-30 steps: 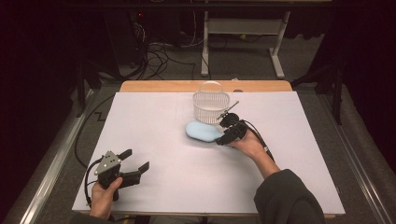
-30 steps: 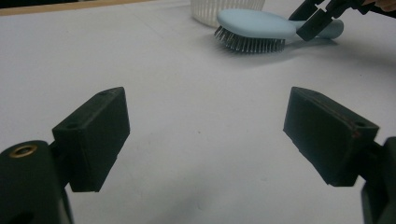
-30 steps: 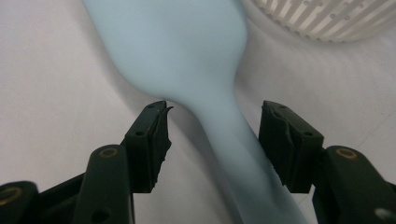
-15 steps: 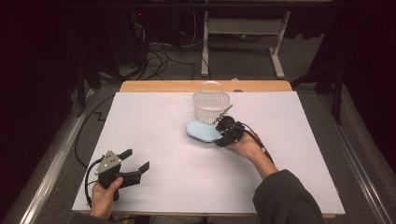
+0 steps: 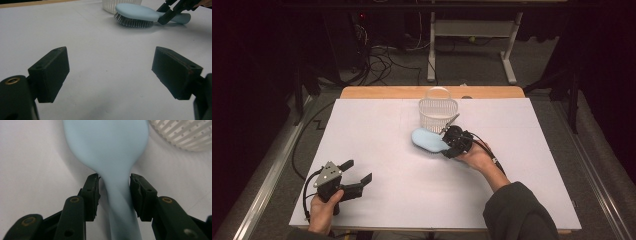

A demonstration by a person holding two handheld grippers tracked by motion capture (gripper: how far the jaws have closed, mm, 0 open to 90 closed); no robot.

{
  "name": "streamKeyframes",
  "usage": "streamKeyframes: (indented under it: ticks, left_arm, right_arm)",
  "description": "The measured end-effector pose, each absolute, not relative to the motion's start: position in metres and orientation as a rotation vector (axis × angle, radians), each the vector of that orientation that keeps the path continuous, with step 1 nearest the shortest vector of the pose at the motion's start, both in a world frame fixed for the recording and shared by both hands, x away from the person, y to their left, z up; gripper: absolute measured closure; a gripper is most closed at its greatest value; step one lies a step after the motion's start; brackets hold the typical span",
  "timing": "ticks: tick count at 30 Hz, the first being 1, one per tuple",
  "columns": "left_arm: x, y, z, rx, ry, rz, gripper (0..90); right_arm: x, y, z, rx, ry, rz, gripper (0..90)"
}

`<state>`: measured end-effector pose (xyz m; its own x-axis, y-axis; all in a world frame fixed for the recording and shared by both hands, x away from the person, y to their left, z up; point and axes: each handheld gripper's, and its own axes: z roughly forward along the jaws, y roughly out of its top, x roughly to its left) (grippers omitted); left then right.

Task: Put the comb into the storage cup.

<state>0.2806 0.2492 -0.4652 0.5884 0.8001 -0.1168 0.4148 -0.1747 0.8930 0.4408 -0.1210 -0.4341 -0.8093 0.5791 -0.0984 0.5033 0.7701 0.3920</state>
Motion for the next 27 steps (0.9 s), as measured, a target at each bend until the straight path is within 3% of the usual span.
streamKeyframes:
  ticks: [13,27]
  left_arm:
    - [0.2809,0.2492,-0.4656,1.797,0.993,0.473,15.5]
    - [0.2809,0.2491,-0.4655,1.797,0.994,0.474,15.5]
  right_arm:
    - [0.4371,-0.1166,-0.4348,0.776,2.776,0.534,68.8]
    - [0.4356,-0.1138,-0.4351,0.781,2.791,0.53,70.4]
